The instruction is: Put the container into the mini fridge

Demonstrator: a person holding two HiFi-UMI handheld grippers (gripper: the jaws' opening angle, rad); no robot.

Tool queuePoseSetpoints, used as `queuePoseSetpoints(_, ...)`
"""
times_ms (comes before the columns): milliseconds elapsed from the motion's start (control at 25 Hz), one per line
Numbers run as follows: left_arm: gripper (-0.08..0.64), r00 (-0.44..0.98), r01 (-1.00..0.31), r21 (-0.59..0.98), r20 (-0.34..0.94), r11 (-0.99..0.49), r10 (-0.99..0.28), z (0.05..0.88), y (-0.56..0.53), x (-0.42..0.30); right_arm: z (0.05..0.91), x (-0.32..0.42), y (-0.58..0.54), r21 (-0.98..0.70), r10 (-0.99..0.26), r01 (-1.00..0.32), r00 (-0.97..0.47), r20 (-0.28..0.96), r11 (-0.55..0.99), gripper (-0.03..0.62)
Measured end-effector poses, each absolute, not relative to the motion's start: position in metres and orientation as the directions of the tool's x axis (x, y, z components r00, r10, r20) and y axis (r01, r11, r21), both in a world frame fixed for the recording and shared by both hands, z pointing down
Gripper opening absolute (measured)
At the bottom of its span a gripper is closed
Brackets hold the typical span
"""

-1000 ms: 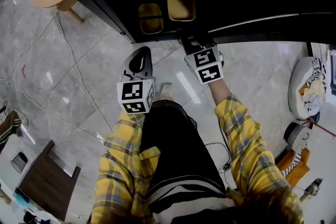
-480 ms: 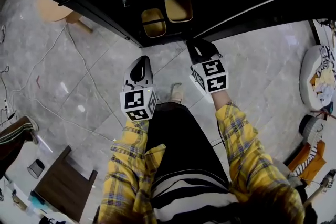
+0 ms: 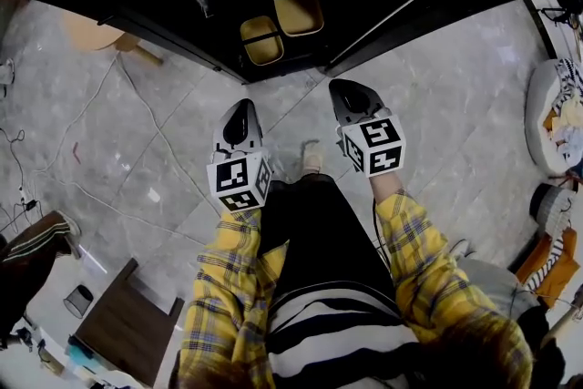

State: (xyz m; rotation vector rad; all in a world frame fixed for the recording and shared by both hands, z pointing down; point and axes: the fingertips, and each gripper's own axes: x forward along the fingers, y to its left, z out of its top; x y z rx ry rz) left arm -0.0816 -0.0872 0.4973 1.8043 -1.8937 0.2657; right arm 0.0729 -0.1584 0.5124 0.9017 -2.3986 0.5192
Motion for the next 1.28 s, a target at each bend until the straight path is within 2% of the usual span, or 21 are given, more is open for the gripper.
queuePoseSetpoints(1280, 0.008, 0.034, -0.977, 0.193, 0.552, 0.088, -0.833, 0.515, -0.065, -0.084, 0.525, 0.086, -0.12, -0.226, -0.475, -0.719, -0.628, 0.617, 0.657, 0.026)
